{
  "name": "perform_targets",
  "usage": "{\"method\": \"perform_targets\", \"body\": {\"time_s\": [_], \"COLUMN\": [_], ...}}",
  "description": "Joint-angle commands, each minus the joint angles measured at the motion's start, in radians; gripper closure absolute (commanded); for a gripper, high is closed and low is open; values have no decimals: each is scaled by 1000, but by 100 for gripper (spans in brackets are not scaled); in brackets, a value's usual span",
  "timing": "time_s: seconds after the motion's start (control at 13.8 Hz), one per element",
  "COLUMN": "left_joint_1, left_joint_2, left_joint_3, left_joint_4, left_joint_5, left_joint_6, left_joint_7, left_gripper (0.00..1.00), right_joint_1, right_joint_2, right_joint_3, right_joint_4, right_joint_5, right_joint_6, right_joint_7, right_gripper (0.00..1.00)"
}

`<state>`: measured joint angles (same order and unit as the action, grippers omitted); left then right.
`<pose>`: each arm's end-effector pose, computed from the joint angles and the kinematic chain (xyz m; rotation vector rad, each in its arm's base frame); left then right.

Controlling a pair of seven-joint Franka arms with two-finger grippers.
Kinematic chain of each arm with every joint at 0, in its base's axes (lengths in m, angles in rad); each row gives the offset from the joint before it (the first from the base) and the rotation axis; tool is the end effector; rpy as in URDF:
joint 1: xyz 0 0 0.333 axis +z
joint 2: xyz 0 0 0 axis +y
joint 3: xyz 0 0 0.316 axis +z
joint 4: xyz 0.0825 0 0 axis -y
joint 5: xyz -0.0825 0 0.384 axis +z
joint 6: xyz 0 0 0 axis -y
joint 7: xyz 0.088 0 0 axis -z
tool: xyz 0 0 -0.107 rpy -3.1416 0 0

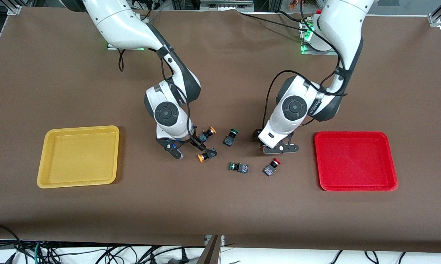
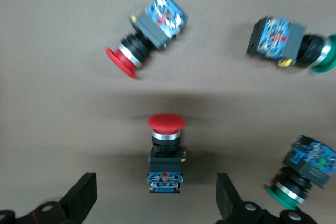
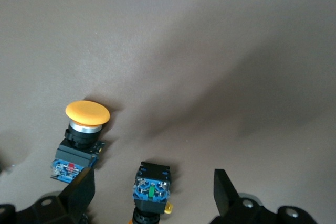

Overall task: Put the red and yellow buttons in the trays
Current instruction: 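Grasp the red button with the left gripper while the right gripper grasps yellow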

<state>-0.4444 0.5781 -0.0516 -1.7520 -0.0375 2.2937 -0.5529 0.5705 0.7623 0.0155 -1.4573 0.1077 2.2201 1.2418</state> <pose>0.5825 -0.3129 0.2384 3.1066 0.1400 -0.0920 0.6007 0.4004 0.2316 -2.8798 1.0926 0.1174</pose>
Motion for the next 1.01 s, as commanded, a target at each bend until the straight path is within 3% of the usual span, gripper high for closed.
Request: {"method": "perform_targets", "body": {"time_s": [0.0,0.51,0.72,0.8,0.94], "left_joint_1": [-28,-30,-31,-30,-31], "left_joint_2": [29,72,95,94,94], "left_joint_3": [10,16,18,18,18], "left_joint_4": [-26,-24,-24,-24,-24], "left_joint_5": [4,4,4,4,5], "left_joint_6": [64,108,136,136,136], "left_joint_7": [-47,-53,-53,-56,-74], "left_gripper": [0,3,7,19,65], "right_joint_1": [35,65,71,71,71], "right_joint_2": [34,68,71,74,75], "right_joint_3": [-9,-9,-9,-9,-9], "right_joint_4": [8,8,8,8,8], "right_joint_5": [10,10,10,10,10], "right_joint_6": [35,70,70,73,73], "right_joint_7": [44,64,62,61,53], "right_gripper": [0,3,37,46,62]}}
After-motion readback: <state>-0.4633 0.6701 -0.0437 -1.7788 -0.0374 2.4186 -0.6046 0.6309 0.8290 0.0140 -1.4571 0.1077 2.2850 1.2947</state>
